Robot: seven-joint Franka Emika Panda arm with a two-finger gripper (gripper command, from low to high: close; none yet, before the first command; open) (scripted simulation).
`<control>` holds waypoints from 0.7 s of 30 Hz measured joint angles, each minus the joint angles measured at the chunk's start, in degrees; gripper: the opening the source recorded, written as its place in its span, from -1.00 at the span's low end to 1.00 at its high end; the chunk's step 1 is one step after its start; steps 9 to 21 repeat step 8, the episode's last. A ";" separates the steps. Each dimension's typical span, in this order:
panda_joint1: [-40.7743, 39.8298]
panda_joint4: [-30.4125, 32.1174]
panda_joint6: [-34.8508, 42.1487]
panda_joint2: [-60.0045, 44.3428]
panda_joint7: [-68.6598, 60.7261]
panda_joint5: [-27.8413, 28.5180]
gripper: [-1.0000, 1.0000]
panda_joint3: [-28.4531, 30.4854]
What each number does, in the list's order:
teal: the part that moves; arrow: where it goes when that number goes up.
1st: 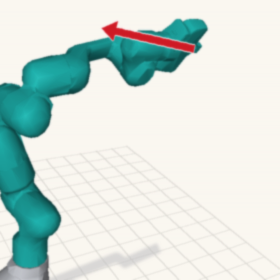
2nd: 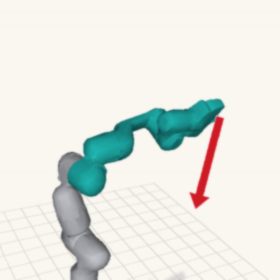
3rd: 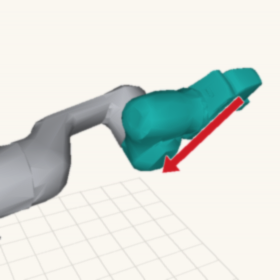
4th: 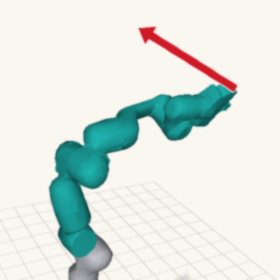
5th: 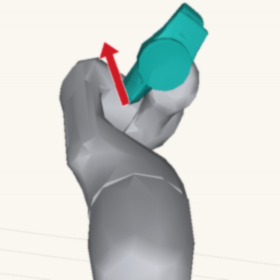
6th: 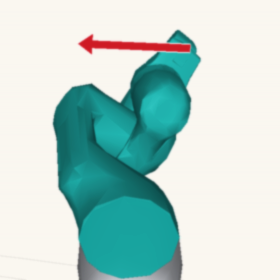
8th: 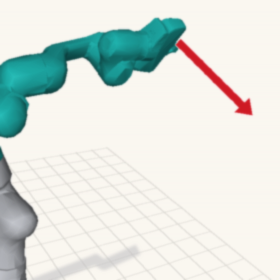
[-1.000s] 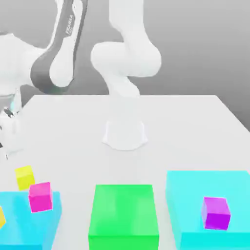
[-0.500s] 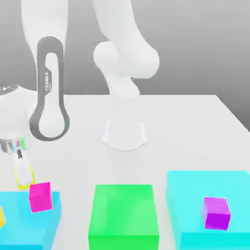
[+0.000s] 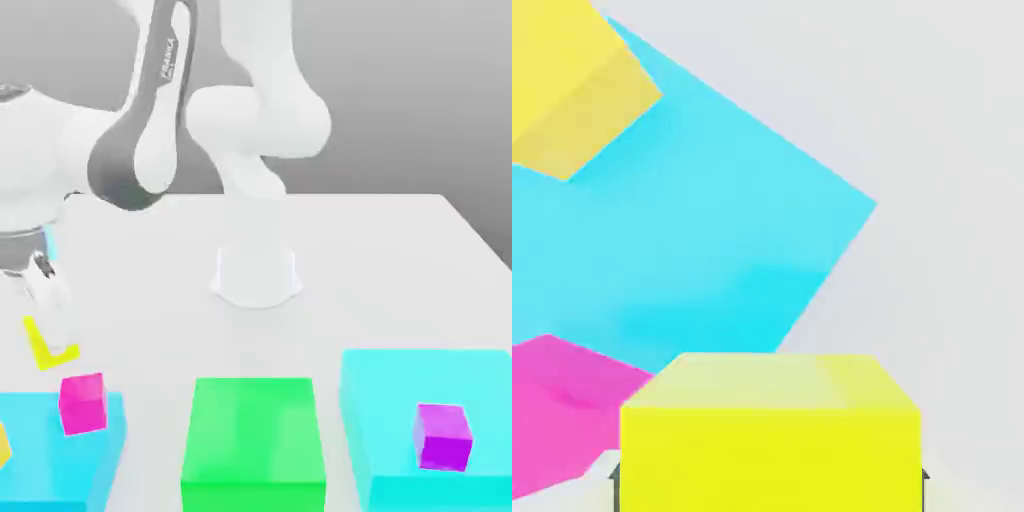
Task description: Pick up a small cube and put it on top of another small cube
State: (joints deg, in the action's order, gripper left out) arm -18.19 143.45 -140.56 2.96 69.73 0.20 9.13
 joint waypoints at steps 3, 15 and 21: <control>0.60 -0.42 -2.67 -3.11 0.99 -0.54 -1.00 -0.74; 0.47 0.19 -6.54 -6.42 0.57 -1.34 1.00 -0.87; 0.47 0.19 -6.54 -6.42 0.57 -1.34 1.00 -0.87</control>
